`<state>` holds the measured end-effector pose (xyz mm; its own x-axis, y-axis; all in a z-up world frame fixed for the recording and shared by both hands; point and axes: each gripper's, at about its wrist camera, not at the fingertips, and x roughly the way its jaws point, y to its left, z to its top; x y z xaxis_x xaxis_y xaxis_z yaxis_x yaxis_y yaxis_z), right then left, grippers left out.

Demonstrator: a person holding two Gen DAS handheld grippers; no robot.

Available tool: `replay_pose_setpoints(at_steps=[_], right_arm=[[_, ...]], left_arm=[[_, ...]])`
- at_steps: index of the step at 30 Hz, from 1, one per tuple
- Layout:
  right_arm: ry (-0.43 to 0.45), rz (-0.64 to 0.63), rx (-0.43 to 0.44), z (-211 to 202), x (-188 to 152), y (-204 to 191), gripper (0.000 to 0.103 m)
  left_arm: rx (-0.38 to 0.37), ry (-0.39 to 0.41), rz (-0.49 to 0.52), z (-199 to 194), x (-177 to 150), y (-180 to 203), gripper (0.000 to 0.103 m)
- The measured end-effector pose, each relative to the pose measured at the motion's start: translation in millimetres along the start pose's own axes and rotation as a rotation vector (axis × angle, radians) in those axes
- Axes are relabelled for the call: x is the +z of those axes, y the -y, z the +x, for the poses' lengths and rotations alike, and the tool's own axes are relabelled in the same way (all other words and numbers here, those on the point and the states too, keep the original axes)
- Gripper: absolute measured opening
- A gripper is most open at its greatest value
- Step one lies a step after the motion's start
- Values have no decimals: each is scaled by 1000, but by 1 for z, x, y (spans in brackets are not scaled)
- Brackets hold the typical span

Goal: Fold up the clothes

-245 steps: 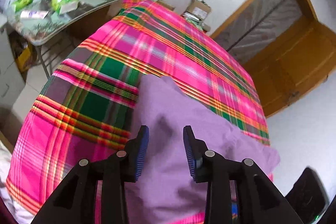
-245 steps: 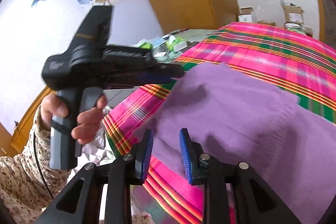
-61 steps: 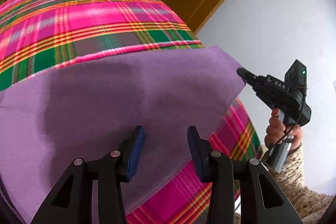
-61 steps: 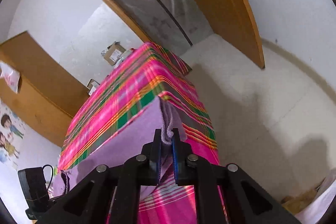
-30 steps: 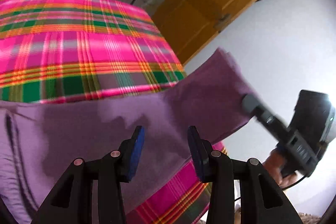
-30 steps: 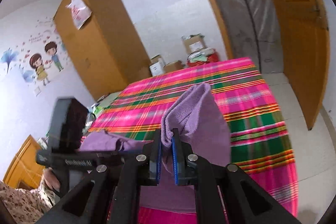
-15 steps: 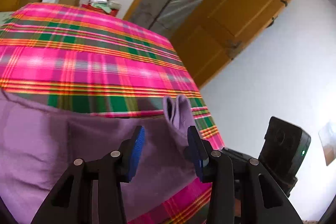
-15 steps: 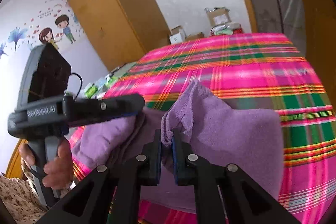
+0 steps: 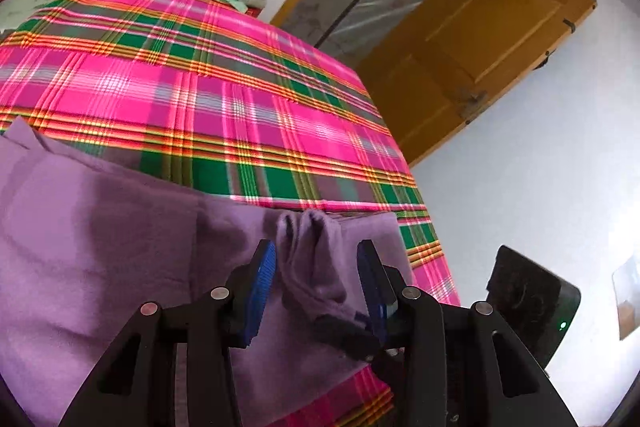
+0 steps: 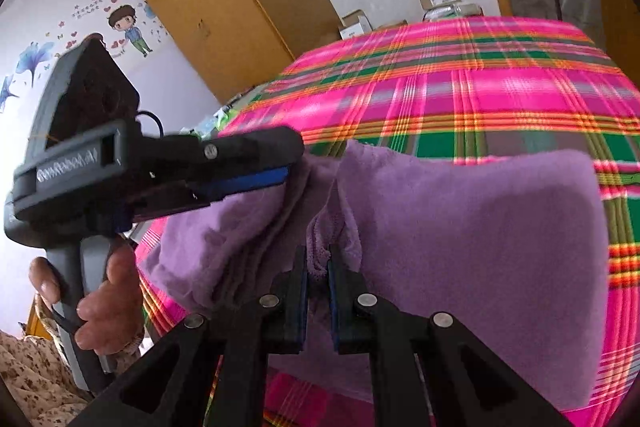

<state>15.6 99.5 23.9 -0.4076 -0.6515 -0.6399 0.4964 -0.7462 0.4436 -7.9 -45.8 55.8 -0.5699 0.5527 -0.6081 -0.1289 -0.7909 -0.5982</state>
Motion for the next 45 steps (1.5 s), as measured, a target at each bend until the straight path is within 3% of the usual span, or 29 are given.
replay_pose_setpoints(at_steps=[7, 10, 12, 15, 18, 21, 24, 27, 32, 36, 40, 45], right_arm=[[-34, 44, 10, 6, -2, 7, 12], [-39, 53, 49, 0, -3, 9, 19], [-22, 55, 85, -11, -3, 10, 25], [17, 62, 101, -31, -3, 17, 25], [88, 88, 13, -54, 1, 34, 25], [144, 146, -164, -69, 6, 59, 28], [155, 170, -305, -69, 10, 76, 28], [135, 157, -377, -58, 13, 82, 28], [80, 161, -410, -47, 4, 89, 28], [94, 199, -376, -50, -1, 97, 27], [114, 203, -389, -56, -2, 97, 27], [141, 140, -369, -66, -10, 79, 27]], left_arm=[[6, -17, -11, 6, -1, -3, 44], [10, -15, -6, 7, 0, -2, 44], [7, -10, 3, 7, 1, 2, 44], [-1, 1, 17, 6, 4, 7, 44], [2, -6, 33, 10, 5, 15, 44], [-2, -29, 53, 17, 3, 22, 44], [4, -64, 82, 25, -3, 32, 44], [9, -75, 130, 30, -10, 44, 44], [135, -154, 154, 54, -21, 41, 44], [149, -151, 102, 52, -24, 26, 44], [210, -125, 99, 44, -25, 22, 44], [246, -133, 68, 37, -29, 16, 44]])
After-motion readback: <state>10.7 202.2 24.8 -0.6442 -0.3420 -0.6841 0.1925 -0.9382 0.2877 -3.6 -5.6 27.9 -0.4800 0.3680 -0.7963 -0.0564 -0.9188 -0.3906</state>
